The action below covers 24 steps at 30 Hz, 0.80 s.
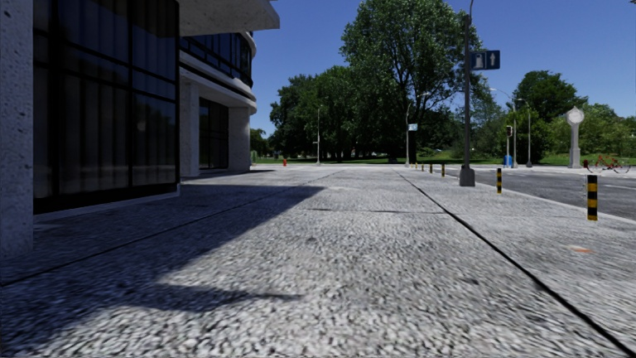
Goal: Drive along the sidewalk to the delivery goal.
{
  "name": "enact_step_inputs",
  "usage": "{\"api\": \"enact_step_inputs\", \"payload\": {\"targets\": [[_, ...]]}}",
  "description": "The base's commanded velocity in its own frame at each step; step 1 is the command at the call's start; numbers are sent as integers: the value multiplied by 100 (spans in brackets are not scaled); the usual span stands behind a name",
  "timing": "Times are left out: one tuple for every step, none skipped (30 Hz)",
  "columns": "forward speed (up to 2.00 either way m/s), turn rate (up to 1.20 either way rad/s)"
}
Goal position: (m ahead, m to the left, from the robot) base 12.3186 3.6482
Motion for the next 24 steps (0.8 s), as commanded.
{"api": "enact_step_inputs", "payload": {"targets": [[200,0],[200,0],[200,0],[200,0],[200,0],[200,0],[200,0],[200,0],[200,0],[200,0],[200,0],[200,0],[200,0],[200,0],[200,0],[200,0],[200,0],[200,0],[200,0],[200,0],[200,0],[200,0],[200,0],[200,0]]}}
